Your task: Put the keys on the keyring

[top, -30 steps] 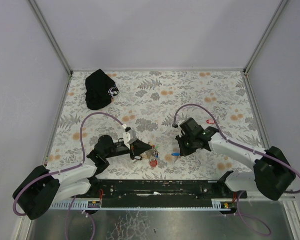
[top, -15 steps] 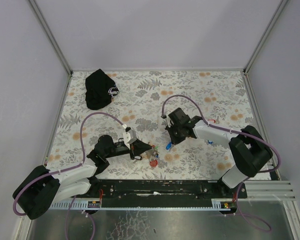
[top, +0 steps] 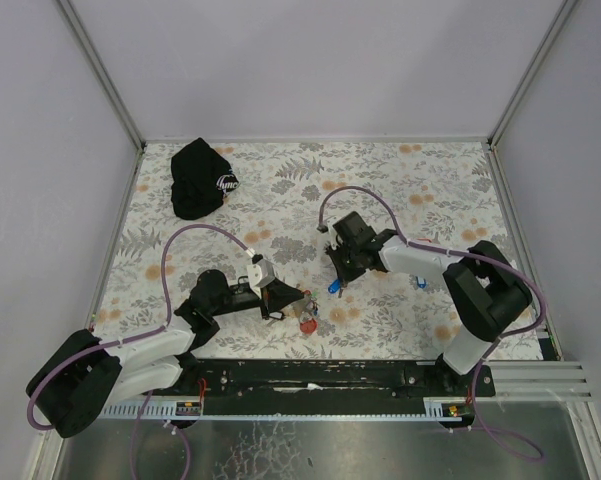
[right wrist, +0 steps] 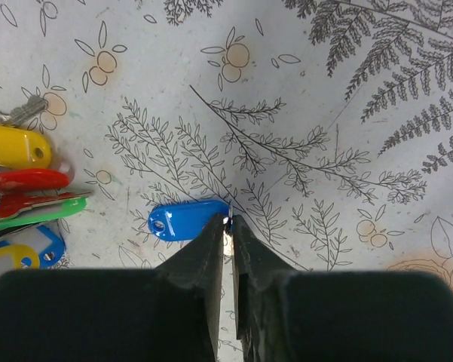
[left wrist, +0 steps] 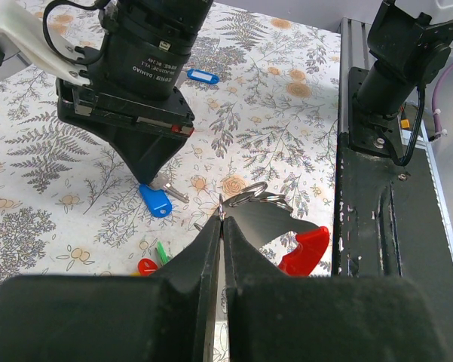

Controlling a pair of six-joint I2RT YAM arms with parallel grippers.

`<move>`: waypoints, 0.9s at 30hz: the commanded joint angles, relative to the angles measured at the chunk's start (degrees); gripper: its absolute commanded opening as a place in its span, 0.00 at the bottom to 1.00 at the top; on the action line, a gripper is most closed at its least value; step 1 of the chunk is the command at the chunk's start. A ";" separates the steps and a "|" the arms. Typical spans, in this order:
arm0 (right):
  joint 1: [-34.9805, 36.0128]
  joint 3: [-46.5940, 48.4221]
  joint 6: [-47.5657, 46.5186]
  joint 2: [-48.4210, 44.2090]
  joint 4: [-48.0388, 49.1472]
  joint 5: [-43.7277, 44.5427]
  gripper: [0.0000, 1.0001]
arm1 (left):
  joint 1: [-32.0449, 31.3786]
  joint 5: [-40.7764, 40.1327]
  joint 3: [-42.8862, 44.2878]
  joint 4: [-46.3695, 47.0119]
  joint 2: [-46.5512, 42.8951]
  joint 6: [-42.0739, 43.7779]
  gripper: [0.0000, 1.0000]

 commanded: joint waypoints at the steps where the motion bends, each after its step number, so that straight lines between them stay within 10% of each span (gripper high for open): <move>1: -0.44 -0.51 -2.33 -4.85 2.90 -0.38 0.18 | -0.24 -0.33 0.14 1.51 0.15 0.35 0.00; 14: -0.40 -20.18 -16.30 -37.13 19.45 -18.90 0.34 | -0.24 -0.63 0.40 1.71 0.52 0.24 0.00; 27: 6.04 -25.39 -25.37 -39.82 30.36 -28.98 0.34 | -0.24 -0.37 0.74 0.85 0.56 0.32 0.00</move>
